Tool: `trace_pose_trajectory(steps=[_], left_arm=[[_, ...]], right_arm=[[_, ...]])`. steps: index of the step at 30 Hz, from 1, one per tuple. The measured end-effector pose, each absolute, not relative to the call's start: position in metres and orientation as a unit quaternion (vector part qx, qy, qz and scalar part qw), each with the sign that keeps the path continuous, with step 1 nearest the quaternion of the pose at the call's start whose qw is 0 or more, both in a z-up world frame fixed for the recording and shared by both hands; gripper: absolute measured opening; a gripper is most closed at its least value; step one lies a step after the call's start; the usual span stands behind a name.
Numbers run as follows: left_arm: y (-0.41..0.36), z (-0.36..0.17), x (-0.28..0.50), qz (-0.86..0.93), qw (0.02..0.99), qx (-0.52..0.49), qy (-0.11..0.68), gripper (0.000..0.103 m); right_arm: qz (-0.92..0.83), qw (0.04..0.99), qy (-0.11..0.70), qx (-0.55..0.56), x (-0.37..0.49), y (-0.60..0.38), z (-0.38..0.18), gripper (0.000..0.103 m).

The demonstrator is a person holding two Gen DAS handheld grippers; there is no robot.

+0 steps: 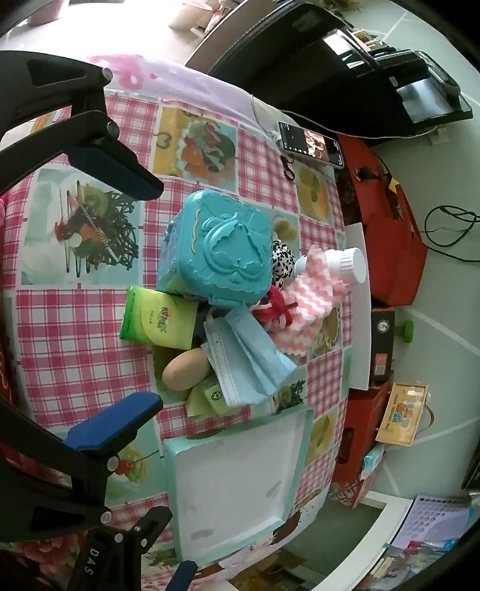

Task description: Organize soft objects

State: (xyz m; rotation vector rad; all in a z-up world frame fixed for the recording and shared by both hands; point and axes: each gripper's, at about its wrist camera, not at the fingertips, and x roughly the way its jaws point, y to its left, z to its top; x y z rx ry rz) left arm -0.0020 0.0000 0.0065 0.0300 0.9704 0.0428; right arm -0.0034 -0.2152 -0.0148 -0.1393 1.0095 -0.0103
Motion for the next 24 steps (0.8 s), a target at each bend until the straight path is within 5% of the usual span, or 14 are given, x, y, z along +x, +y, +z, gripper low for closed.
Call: trace_pose_trajectory(steps=[24], left_arm=[[0.0031,-0.0023,-0.0023,0.040,0.881,0.012,0.472,0.103]], right_arm=[[-0.009,0.873,0.480,-0.085,-0.0049,-0.2110,-0.0198,0.103]])
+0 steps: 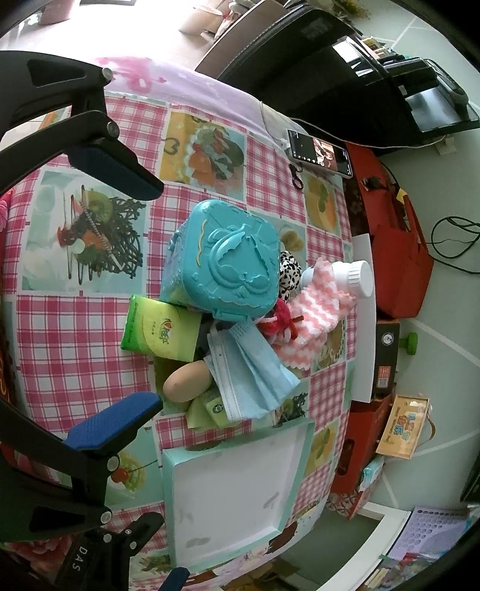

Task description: Organize soft objects

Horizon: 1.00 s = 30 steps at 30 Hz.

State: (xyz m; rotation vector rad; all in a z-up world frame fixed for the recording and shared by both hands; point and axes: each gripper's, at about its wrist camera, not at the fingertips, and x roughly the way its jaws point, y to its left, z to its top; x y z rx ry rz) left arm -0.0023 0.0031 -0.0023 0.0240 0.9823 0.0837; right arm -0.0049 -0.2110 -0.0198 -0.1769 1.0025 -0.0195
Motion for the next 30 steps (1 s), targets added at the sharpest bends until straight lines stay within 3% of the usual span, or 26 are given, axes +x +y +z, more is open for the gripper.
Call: trace_pose_trajectory(steps=[30], left_arm=[[-0.001,0.001,-0.006,0.041,0.888,0.029,0.457,0.103]], right_arm=[[-0.010,0.867,0.497,-0.036,-0.003,-0.224,-0.025,0.103]])
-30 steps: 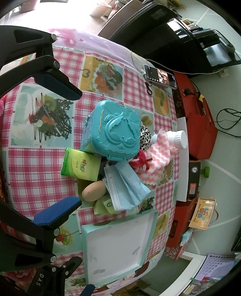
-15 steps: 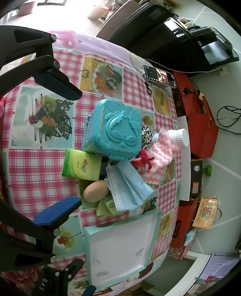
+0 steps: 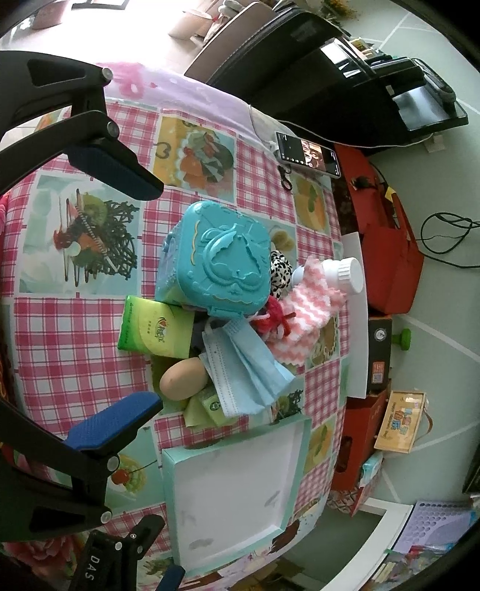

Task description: Organize soft objects

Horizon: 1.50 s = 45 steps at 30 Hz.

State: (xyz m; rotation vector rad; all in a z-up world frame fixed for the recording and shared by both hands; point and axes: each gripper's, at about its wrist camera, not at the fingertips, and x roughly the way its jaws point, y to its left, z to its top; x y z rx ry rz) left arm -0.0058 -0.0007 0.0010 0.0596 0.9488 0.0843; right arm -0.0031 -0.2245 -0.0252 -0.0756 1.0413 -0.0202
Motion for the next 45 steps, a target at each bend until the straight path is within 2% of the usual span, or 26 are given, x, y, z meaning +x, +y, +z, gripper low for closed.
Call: trace_pose_trajectory(steps=[29,35,45], left_arm=[[-0.005,-0.002,-0.005,0.049,0.885,0.045,0.461,0.103],[0.007,0.007,-0.007,0.031,0.891,0.003,0.453,0.103],[0.016,-0.002,-0.004,0.008,0.870,-0.048,0.491,0.103]], right_arm=[[-0.017,0.870,0.489,-0.053,-0.007,-0.222,-0.024,0.103],[0.007,0.872,0.489,-0.034,-0.007,-0.223,-0.018,0.103],[0.108,0.876,0.469,0.029,0.025,-0.211,0.011,0.103]])
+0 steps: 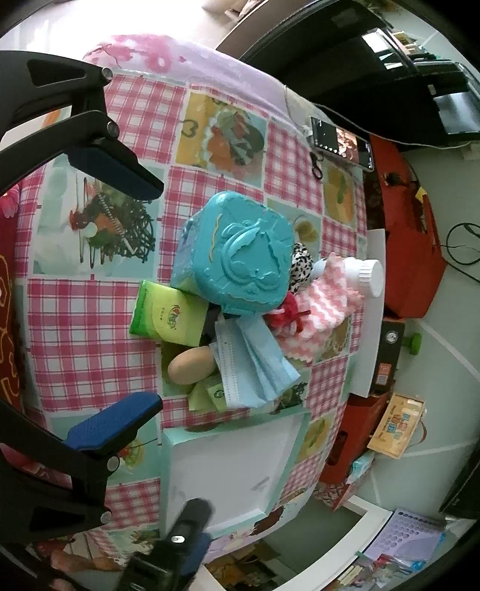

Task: Organize soft objects
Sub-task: 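Grasp the blue face mask with the right tool while the left tool grasps the green tissue pack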

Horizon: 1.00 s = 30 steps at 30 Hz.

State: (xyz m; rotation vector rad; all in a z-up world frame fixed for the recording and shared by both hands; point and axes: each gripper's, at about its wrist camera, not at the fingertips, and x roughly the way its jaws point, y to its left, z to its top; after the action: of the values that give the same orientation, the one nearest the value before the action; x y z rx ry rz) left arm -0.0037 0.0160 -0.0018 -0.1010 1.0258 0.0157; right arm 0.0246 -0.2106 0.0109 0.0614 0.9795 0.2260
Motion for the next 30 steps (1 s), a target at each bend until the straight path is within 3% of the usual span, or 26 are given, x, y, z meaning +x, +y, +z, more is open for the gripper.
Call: trace_pose_trajectory(steps=[10,23,27,30], left_arm=[[0.005,-0.022,0.010,-0.021,0.846,-0.039,0.532,0.103],[0.013,-0.054,0.029,0.015,0.808,-0.065,0.585,0.102],[0.017,-0.060,0.036,0.014,0.801,-0.085,0.592,0.089],[0.017,-0.063,0.039,0.013,0.798,-0.098,0.594,0.089]], right_arm=[[0.179,0.867,0.463,0.043,0.058,-0.177,0.003,0.103],[0.227,0.832,0.500,0.081,0.098,-0.153,-0.030,0.076],[0.237,0.826,0.502,0.095,0.106,-0.150,-0.036,0.071],[0.247,0.821,0.503,0.106,0.109,-0.148,-0.042,0.062]])
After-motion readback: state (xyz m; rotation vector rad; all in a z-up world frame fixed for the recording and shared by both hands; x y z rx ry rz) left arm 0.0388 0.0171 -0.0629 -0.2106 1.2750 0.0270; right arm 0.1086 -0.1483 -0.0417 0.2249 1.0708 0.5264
